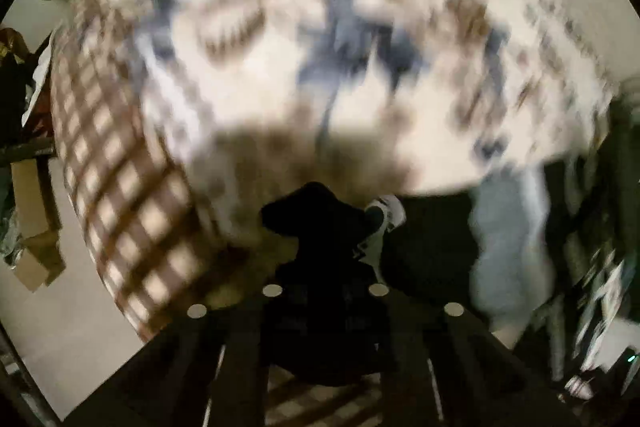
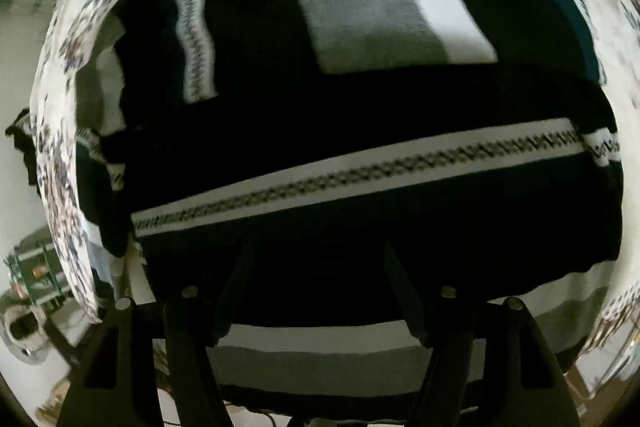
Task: Fold small clothes
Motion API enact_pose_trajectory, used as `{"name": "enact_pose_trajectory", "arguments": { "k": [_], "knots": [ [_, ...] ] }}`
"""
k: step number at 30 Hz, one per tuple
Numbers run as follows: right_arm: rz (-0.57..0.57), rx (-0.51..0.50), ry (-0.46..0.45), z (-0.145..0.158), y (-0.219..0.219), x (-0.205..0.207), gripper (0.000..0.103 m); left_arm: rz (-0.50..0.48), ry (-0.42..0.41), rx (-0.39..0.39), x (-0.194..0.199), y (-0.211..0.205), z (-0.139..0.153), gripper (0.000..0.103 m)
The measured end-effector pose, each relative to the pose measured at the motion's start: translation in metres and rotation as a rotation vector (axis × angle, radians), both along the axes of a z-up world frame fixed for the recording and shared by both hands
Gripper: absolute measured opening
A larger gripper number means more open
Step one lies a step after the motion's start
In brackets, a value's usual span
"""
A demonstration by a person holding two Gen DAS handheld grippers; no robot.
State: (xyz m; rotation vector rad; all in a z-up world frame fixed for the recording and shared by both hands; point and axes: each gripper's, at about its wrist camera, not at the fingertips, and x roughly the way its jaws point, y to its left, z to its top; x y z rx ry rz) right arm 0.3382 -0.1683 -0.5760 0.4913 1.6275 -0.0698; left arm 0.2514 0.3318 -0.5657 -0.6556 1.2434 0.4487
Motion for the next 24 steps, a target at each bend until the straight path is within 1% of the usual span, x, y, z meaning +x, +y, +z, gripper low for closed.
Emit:
{"name": "enact_pose_trajectory", "arguments": {
  "k": [2, 4, 7, 9, 10, 11, 12, 14, 15, 16, 17, 18, 19, 20, 21, 24],
  "knots": [
    [0.021, 0.002, -0.023, 0.005, 0.015, 0.007, 0.069, -0.006, -0.063, 0.030, 0.013, 0.013, 0.025, 0.008],
    [0.032, 0.016, -0.044, 0.009, 0.028, 0.015, 0.069, -0.003, -0.137, 0.071, 0.032, 0.034, 0.050, 0.008],
    [0.037, 0.031, -0.067, 0.011, 0.043, 0.028, 0.069, 0.028, -0.203, 0.099, 0.054, 0.071, 0.063, 0.009],
    [0.050, 0.020, -0.072, 0.010, 0.058, 0.038, 0.069, 0.040, -0.231, 0.069, 0.068, 0.090, 0.059, 0.010],
    [0.051, 0.021, -0.075, 0.008, 0.063, 0.041, 0.069, 0.043, -0.229, 0.053, 0.073, 0.093, 0.056, 0.013],
    [0.051, 0.024, -0.075, 0.007, 0.069, 0.045, 0.069, 0.050, -0.227, 0.031, 0.076, 0.096, 0.053, 0.014],
    [0.051, 0.027, -0.074, 0.006, 0.075, 0.048, 0.069, 0.064, -0.226, -0.020, 0.076, 0.099, 0.048, 0.015],
    [0.054, 0.041, -0.079, 0.006, 0.080, 0.051, 0.069, 0.102, -0.226, -0.093, 0.068, 0.100, 0.042, 0.023],
    [0.058, 0.047, -0.081, 0.003, 0.098, 0.055, 0.069, 0.144, -0.241, -0.131, 0.060, 0.099, 0.039, 0.025],
    [0.060, 0.053, -0.084, 0.003, 0.108, 0.057, 0.069, 0.174, -0.247, -0.155, 0.049, 0.099, 0.038, 0.038],
    [0.062, 0.054, -0.086, 0.003, 0.114, 0.056, 0.069, 0.207, -0.257, -0.178, 0.039, 0.100, 0.037, 0.054],
    [0.059, 0.051, -0.086, 0.003, 0.115, 0.055, 0.069, 0.256, -0.272, -0.195, 0.024, 0.100, 0.034, 0.061],
    [0.051, 0.046, -0.086, 0.003, 0.116, 0.054, 0.069, 0.294, -0.276, -0.203, 0.013, 0.100, 0.033, 0.066],
    [0.042, 0.043, -0.085, 0.002, 0.119, 0.055, 0.069, 0.326, -0.286, -0.226, 0.006, 0.101, 0.028, 0.066],
    [0.030, 0.038, -0.083, 0.001, 0.118, 0.053, 0.069, 0.348, -0.293, -0.265, 0.000, 0.099, 0.019, 0.066],
    [-0.016, 0.022, -0.068, -0.005, 0.117, 0.056, 0.069, 0.352, -0.249, -0.324, 0.005, 0.090, -0.008, 0.066]
  ]
}}
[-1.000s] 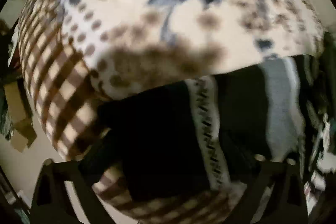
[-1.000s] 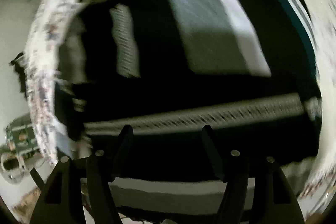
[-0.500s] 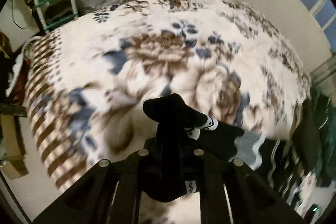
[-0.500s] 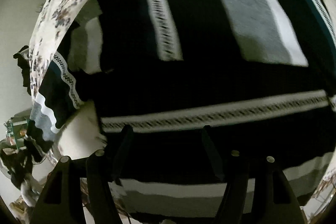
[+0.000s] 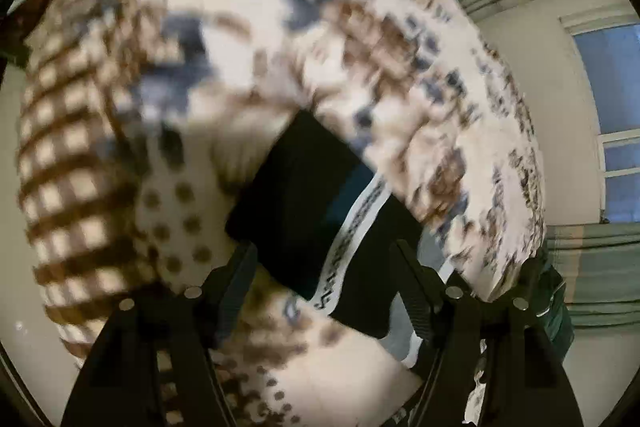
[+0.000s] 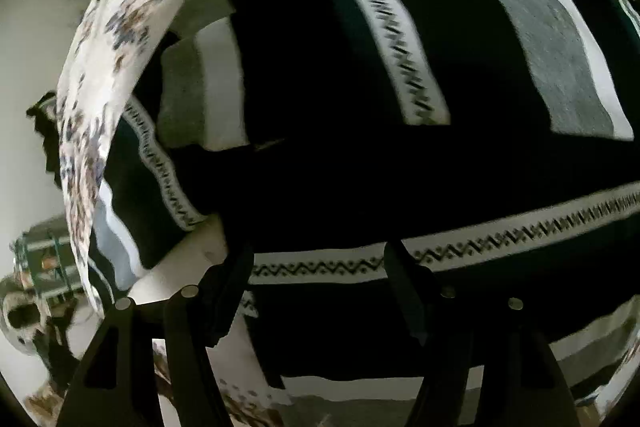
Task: Fold small clothes
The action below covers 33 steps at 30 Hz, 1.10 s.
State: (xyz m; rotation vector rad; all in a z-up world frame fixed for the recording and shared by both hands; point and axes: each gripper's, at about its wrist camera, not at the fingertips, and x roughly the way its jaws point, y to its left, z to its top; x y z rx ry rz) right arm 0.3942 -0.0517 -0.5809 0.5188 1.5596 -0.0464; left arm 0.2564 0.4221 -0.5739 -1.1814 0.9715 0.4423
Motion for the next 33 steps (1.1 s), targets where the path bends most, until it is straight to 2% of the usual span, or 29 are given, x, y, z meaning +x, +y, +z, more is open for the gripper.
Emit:
{"name": "enact_pose_trajectory", "arguments": {
  "k": [3, 6, 7, 8, 9, 11, 13, 18, 21, 23, 26, 29, 33],
  "knots": [
    [-0.043, -0.025, 0.006, -0.002, -0.013, -0.003, 0.070, 0.003, 0.042, -0.063, 0.017, -0.005, -0.033, 0.066],
    [-0.055, -0.120, 0.006, 0.001, -0.025, -0.002, 0.070, 0.071, 0.033, -0.010, 0.030, -0.003, -0.033, 0.063],
    [-0.058, -0.166, 0.006, 0.004, -0.029, 0.000, 0.071, 0.082, 0.016, 0.030, 0.035, -0.002, -0.026, 0.042],
    [-0.060, -0.203, 0.003, 0.007, -0.034, 0.000, 0.079, 0.076, 0.012, 0.073, 0.041, -0.003, -0.018, 0.002],
    [-0.067, -0.246, -0.008, 0.011, -0.041, 0.001, 0.083, 0.059, 0.020, 0.118, 0.049, -0.003, -0.010, 0.005],
    [-0.071, -0.281, -0.024, 0.017, -0.049, 0.002, 0.083, 0.033, -0.002, 0.210, 0.061, -0.005, 0.012, 0.005],
    [-0.074, -0.302, -0.033, 0.023, -0.059, 0.003, 0.083, -0.034, -0.030, 0.301, 0.079, -0.014, 0.041, 0.005],
    [-0.133, -0.246, -0.048, 0.034, -0.094, -0.001, 0.084, -0.185, -0.116, 0.463, 0.119, -0.052, 0.114, 0.005],
    [-0.187, -0.187, -0.056, 0.039, -0.127, -0.003, 0.084, -0.293, -0.198, 0.529, 0.150, -0.103, 0.163, 0.005],
    [-0.214, -0.155, -0.058, 0.041, -0.150, -0.002, 0.084, -0.363, -0.241, 0.552, 0.163, -0.142, 0.184, 0.005],
    [-0.246, -0.114, -0.064, 0.047, -0.190, -0.003, 0.084, -0.525, -0.311, 0.546, 0.185, -0.239, 0.204, 0.005],
    [-0.263, -0.100, -0.064, 0.052, -0.236, -0.009, 0.084, -0.662, -0.327, 0.509, 0.195, -0.328, 0.197, 0.005],
    [-0.294, -0.102, -0.051, 0.058, -0.302, -0.024, 0.084, -0.851, -0.300, 0.398, 0.201, -0.469, 0.153, 0.005]
  ]
}}
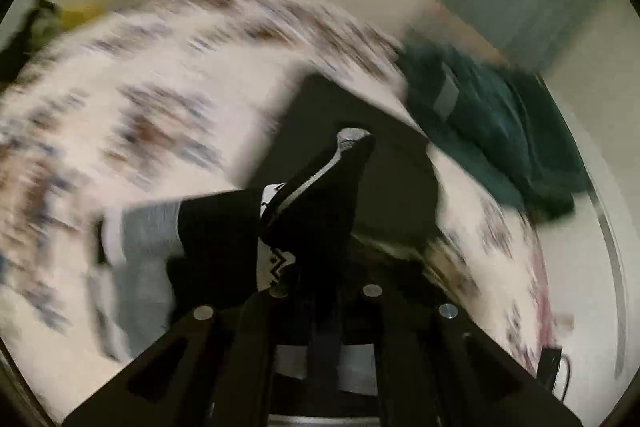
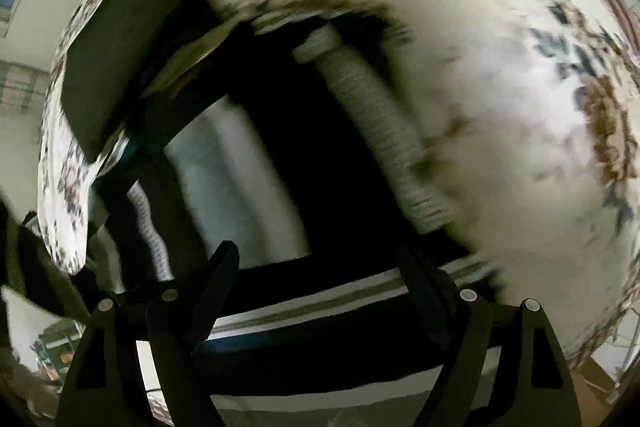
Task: Fold small clothes
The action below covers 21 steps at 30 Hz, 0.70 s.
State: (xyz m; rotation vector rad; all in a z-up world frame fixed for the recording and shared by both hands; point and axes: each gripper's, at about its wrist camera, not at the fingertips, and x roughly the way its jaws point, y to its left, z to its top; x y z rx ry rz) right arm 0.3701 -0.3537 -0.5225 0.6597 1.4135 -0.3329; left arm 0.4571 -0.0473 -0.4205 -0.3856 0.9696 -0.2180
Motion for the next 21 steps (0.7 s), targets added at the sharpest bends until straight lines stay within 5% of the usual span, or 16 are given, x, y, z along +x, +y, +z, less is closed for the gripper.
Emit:
{"name": "enact_pose_trajectory", "arguments": {
  "k": [6, 10, 13, 14, 15, 21],
  "knots": [
    [-0.028, 0.034, 0.040, -0.003, -0.092, -0.030, 0.084, -0.202, 0.138, 0.052, -0.011, -0.161, -0.072, 0.005],
    [0.006, 0.110, 0.060, -0.013, -0.139, -0.041, 0.084, -0.257, 0.206, 0.227, -0.028, -0.214, -0.097, 0.011],
    [0.009, 0.207, 0.060, -0.017, -0.176, -0.038, 0.084, -0.248, 0.170, 0.264, -0.039, -0.211, -0.088, 0.051],
    [0.005, 0.243, 0.044, -0.018, -0.184, -0.033, 0.084, -0.238, 0.159, 0.268, -0.041, -0.205, -0.085, 0.085],
    [0.004, 0.276, 0.030, -0.021, -0.190, -0.025, 0.084, -0.215, 0.146, 0.280, -0.045, -0.196, -0.080, 0.100],
    [0.106, 0.427, -0.030, -0.071, -0.192, 0.087, 0.084, -0.031, 0.129, 0.401, -0.072, -0.139, -0.078, 0.100]
  ]
}}
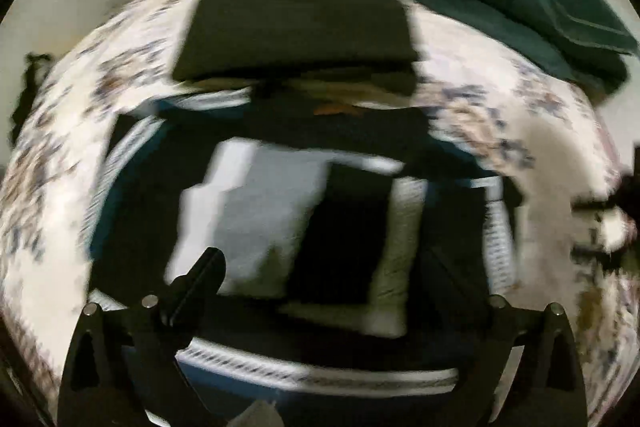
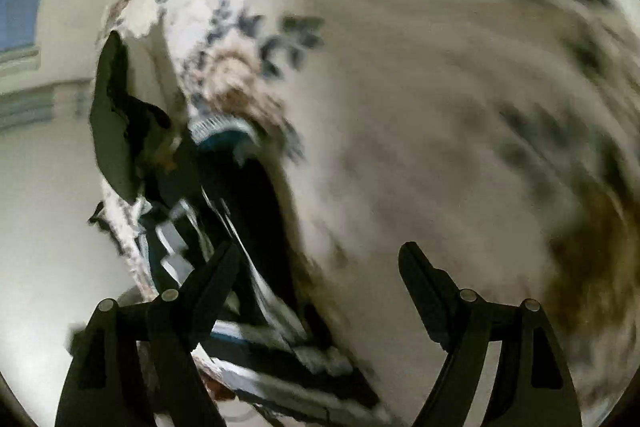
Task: Fold small clothes
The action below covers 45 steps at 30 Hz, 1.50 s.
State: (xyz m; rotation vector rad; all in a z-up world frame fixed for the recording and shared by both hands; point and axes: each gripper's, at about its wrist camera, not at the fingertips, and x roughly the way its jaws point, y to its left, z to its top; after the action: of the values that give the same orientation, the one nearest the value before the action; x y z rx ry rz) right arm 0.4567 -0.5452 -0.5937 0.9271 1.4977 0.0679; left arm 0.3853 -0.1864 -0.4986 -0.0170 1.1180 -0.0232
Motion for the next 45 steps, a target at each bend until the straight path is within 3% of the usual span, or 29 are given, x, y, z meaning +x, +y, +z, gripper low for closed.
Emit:
{"name": "enact_pose_trajectory", "arguments": {
  "k": [4, 5, 6, 7, 9, 11, 13, 14, 17, 19, 21, 23, 26, 30, 35, 36, 38, 40, 41, 42, 44, 45],
  "knots": [
    [0.050, 0.143, 0.061, -0.053, 0.022, 0.066, 0.078, 0.081, 0.053, 0.072, -0.015, 0.029, -0.020, 0.100],
    [0.069, 0.189, 0.061, -0.060, 0.031, 0.076, 0.055, 0.099, 0.075, 0.090, -0.020, 0.037, -0.026, 0.100],
    [0.097, 0.202, 0.059, -0.061, 0.038, 0.081, 0.014, 0.109, 0.083, 0.098, -0.024, 0.041, -0.029, 0.100],
    [0.154, 0.172, 0.053, -0.058, 0.049, 0.088, 0.009, 0.118, 0.089, 0.103, -0.028, 0.045, -0.033, 0.100],
    [0.212, 0.031, -0.001, -0.040, 0.056, 0.098, 0.008, 0.128, 0.105, 0.120, -0.036, 0.053, -0.038, 0.100],
    [0.147, -0.115, -0.062, -0.019, 0.036, 0.113, 0.007, 0.128, 0.114, 0.131, -0.042, 0.059, -0.043, 0.100],
    [0.083, -0.123, -0.067, -0.017, 0.015, 0.128, 0.007, 0.126, 0.123, 0.122, -0.045, 0.062, -0.045, 0.100],
    [0.105, -0.121, -0.051, -0.022, 0.018, 0.133, 0.007, 0.126, 0.127, 0.115, -0.046, 0.064, -0.046, 0.100],
    [0.213, -0.266, -0.036, -0.029, 0.039, 0.137, 0.008, 0.132, 0.135, 0.100, -0.049, 0.070, -0.047, 0.100],
    [0.203, -0.242, -0.020, -0.030, 0.040, 0.136, 0.010, 0.148, 0.139, 0.082, -0.053, 0.078, -0.045, 0.100],
    [0.171, -0.223, -0.006, -0.024, 0.037, 0.128, 0.037, 0.165, 0.141, 0.066, -0.058, 0.090, -0.041, 0.100],
    [0.135, -0.234, -0.025, -0.006, 0.032, 0.107, 0.055, 0.189, 0.135, 0.051, -0.065, 0.107, -0.035, 0.100],
    [0.147, -0.270, -0.026, 0.018, 0.034, 0.062, 0.056, 0.240, 0.130, 0.036, -0.077, 0.142, -0.024, 0.100],
    [0.146, -0.137, -0.013, 0.035, 0.076, 0.000, 0.056, 0.295, 0.135, 0.061, -0.098, 0.193, -0.021, 0.100],
    [0.121, -0.103, -0.041, 0.027, 0.141, -0.004, 0.056, 0.337, 0.172, 0.100, -0.112, 0.240, -0.040, 0.100],
    [0.142, -0.161, -0.044, 0.021, 0.157, 0.007, 0.056, 0.341, 0.171, 0.098, -0.111, 0.246, -0.040, 0.100],
    [0.199, -0.390, -0.046, 0.014, 0.181, 0.024, 0.056, 0.350, 0.156, 0.087, -0.110, 0.253, -0.039, 0.100],
    [0.218, -0.459, 0.001, -0.002, 0.193, 0.037, 0.056, 0.353, 0.142, 0.077, -0.104, 0.257, -0.037, 0.100],
    [0.224, -0.472, 0.038, -0.010, 0.199, 0.039, 0.056, 0.353, 0.136, 0.072, -0.100, 0.258, -0.036, 0.100],
    [0.217, -0.484, 0.039, -0.011, 0.203, 0.039, 0.044, 0.354, 0.132, 0.065, -0.092, 0.259, -0.037, 0.100],
    [0.203, -0.493, 0.006, 0.000, 0.209, 0.033, 0.001, 0.358, 0.120, 0.047, -0.078, 0.260, -0.036, 0.100],
    [0.182, -0.512, -0.014, 0.010, 0.209, 0.028, 0.001, 0.359, 0.108, 0.036, -0.068, 0.260, -0.035, 0.100]
  ]
}}
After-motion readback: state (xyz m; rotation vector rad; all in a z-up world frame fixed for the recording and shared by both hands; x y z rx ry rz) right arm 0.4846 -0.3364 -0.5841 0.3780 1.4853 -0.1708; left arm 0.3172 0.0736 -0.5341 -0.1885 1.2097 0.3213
